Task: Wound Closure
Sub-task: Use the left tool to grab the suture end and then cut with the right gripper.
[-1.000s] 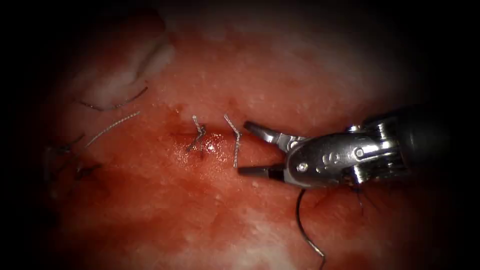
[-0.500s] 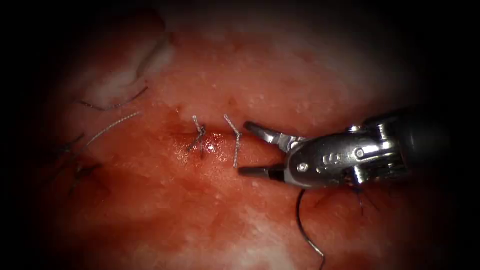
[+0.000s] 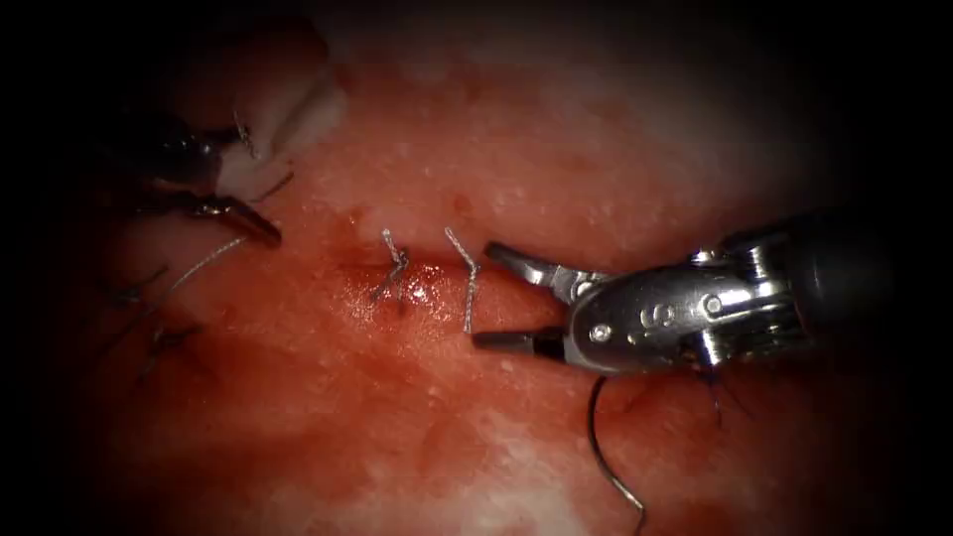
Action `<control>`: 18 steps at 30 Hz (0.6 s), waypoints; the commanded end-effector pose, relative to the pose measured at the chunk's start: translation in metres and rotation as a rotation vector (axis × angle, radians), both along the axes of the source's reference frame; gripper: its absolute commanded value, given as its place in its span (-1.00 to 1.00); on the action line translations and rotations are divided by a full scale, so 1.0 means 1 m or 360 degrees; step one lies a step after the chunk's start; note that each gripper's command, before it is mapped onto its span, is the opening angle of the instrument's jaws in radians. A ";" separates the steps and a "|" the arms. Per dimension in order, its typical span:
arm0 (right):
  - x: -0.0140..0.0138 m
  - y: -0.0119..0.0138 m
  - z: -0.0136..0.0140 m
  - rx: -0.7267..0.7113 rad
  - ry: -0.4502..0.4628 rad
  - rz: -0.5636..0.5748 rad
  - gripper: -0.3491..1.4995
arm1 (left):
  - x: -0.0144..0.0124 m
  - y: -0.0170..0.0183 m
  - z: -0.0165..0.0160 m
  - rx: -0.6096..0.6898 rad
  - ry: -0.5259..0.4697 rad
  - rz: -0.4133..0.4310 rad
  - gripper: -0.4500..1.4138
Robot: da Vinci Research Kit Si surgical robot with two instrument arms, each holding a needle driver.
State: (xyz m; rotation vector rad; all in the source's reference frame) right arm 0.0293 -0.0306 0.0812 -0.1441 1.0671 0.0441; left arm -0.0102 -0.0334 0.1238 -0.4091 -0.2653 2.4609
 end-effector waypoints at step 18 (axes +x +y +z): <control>0.0008 -0.0006 0.0008 0.0021 0.0001 0.0017 0.80 | 0.0017 -0.0002 0.0036 0.0501 -0.0762 -0.0576 0.28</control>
